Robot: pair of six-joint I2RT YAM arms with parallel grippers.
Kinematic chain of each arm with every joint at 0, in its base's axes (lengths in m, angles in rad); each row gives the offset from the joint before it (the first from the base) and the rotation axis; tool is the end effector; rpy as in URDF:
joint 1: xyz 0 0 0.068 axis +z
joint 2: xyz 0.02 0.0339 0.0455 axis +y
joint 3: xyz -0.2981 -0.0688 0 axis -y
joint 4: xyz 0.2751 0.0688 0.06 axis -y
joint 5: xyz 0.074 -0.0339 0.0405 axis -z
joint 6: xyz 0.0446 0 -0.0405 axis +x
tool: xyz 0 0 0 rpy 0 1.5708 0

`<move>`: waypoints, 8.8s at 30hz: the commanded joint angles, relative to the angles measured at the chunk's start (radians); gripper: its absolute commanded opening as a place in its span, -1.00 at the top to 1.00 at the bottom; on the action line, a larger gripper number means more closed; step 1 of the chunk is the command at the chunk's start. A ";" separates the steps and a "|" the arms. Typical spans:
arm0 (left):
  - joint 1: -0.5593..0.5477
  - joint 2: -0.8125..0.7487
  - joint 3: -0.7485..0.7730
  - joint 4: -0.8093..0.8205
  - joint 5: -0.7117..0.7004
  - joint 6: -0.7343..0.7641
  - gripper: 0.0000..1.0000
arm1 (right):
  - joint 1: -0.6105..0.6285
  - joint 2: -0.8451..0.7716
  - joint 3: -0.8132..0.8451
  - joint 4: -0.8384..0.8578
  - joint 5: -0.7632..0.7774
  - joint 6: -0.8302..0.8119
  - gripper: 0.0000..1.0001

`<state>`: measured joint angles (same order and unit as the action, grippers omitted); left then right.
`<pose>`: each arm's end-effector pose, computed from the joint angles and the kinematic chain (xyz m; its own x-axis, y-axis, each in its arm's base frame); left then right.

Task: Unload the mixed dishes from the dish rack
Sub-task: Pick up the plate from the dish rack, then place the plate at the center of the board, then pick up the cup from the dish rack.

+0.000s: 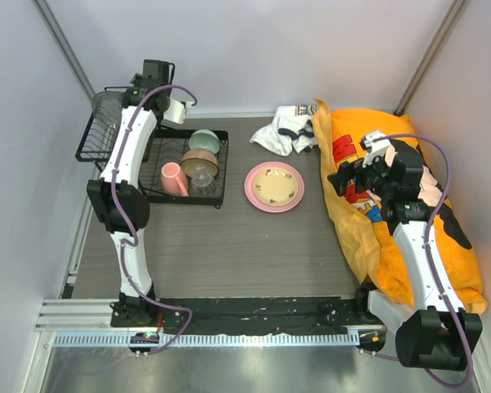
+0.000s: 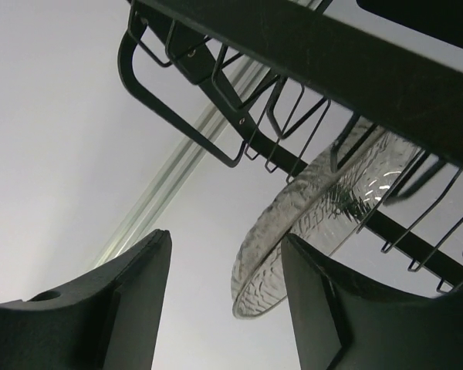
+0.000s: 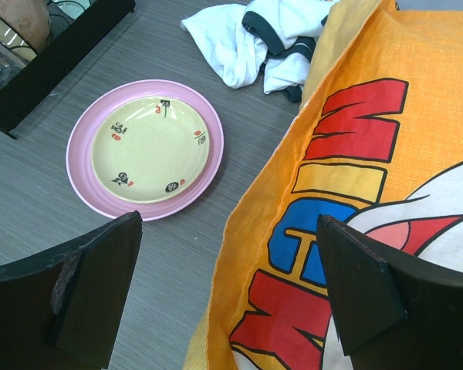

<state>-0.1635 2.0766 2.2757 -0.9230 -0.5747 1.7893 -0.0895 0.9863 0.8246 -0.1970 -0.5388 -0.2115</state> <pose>0.5029 -0.0584 0.4137 -0.1173 0.8498 0.5139 0.6954 -0.2991 0.6534 0.2429 0.0012 0.3376 -0.2575 -0.1578 -0.9533 -0.4663 0.8844 -0.0204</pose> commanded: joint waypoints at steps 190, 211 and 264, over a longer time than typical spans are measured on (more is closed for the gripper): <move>-0.317 -0.351 -0.406 0.001 0.644 -1.513 -0.27 | -0.006 0.005 0.034 -0.001 -0.012 -0.034 -0.99; -0.225 -0.492 -0.762 0.070 0.555 -1.562 -0.43 | -0.004 0.005 0.033 0.001 -0.029 -0.026 -0.99; -0.136 -0.234 -0.700 0.136 0.874 -1.260 -0.86 | -0.004 0.026 0.034 -0.007 -0.001 -0.046 -0.99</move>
<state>-0.3046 1.8381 1.5505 -0.8051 0.2565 0.5076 -0.0895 1.0149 0.8246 -0.2153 -0.5446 -0.2428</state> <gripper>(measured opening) 0.928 0.996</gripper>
